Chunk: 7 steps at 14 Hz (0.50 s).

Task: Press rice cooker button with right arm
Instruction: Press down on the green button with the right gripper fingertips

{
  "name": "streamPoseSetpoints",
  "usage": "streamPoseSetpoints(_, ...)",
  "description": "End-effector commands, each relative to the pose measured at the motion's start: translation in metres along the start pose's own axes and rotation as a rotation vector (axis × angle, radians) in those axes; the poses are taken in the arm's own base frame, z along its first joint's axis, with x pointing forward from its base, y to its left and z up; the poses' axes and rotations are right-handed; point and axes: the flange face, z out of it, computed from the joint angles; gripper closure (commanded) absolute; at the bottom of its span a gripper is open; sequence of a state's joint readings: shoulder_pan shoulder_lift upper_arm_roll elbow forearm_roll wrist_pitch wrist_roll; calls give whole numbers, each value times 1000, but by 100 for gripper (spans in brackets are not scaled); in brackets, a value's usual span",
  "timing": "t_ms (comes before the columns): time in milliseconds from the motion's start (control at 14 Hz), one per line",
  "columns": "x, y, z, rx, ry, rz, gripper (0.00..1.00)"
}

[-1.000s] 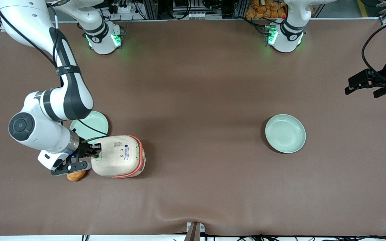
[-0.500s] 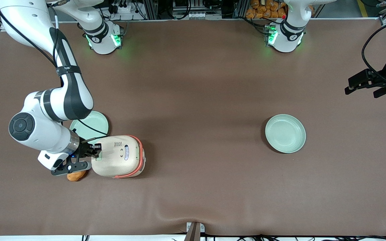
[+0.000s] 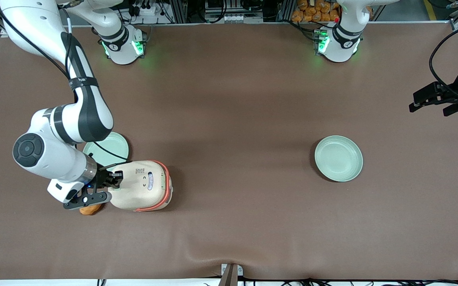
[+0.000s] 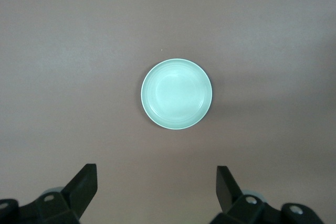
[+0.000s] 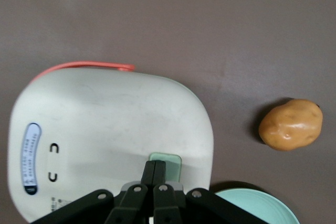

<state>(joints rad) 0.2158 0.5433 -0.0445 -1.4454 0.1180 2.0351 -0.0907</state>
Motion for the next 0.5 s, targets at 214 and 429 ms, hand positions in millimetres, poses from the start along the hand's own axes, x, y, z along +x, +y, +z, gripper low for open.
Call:
streamPoseSetpoints(214,11,-11,-31,29,-4,-6,100)
streamPoseSetpoints(429,8,-19,-72,32,42,-18,81)
